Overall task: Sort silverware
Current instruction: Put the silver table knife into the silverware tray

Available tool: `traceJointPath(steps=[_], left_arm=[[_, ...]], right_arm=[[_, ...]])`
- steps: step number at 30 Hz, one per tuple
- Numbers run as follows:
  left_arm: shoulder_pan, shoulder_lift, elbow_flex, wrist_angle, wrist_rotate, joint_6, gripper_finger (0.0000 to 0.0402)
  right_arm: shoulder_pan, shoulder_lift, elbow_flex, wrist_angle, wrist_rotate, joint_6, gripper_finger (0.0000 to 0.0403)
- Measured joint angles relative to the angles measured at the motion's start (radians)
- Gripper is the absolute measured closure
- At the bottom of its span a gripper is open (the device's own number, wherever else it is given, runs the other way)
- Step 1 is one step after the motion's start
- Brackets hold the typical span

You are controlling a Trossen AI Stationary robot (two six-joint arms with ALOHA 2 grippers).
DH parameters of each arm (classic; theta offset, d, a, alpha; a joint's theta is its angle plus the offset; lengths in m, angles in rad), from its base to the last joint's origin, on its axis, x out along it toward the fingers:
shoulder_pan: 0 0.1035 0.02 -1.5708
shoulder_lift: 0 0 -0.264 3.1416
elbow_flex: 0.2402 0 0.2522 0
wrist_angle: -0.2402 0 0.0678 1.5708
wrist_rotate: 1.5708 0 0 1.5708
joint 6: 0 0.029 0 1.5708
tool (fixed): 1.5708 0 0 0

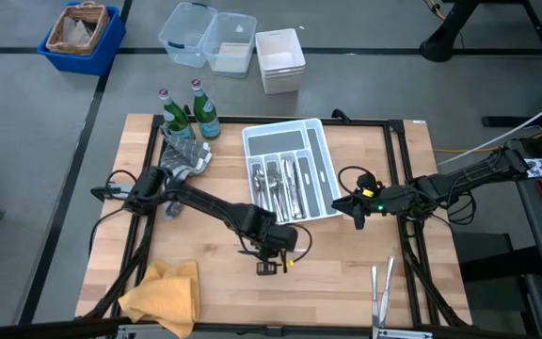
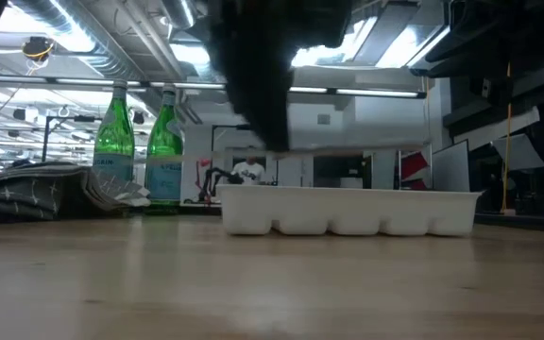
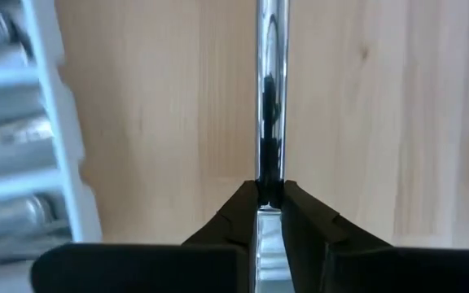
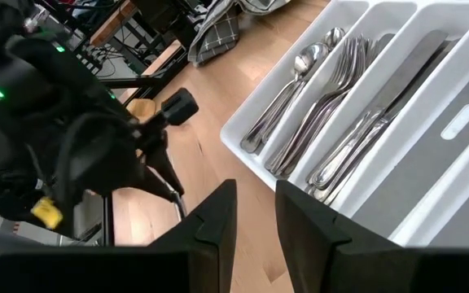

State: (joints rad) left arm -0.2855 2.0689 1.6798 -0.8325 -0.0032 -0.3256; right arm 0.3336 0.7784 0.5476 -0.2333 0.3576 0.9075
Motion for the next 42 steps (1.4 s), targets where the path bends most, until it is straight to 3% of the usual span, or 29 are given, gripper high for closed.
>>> traceJointPath(steps=[14, 21, 26, 36, 42], left_arm=[[0.115, -0.002, 0.119, -0.066, -0.061, 0.228, 0.0362], [0.204, -0.002, 0.137, -0.067, -0.120, 0.421, 0.0362], [0.262, -0.002, 0.137, -0.063, -0.159, 0.673, 0.0361], [0.348, -0.002, 0.136, 0.053, -0.195, 1.341, 0.0361], [0.385, -0.002, 0.123, 0.070, -0.113, 1.532, 0.0361]], right_arm=[[0.000, 0.000, 0.000, 0.000, 0.000, 0.000, 0.0313], [0.000, 0.000, 0.000, -0.001, 0.000, -0.001, 0.0313], [0.000, 0.000, 0.000, -0.002, -0.001, -0.025, 0.0313], [0.000, 0.000, 0.000, -0.001, 0.017, -0.025, 0.0313], [0.000, 0.000, 0.000, 0.000, 0.017, -0.006, 0.0313]])
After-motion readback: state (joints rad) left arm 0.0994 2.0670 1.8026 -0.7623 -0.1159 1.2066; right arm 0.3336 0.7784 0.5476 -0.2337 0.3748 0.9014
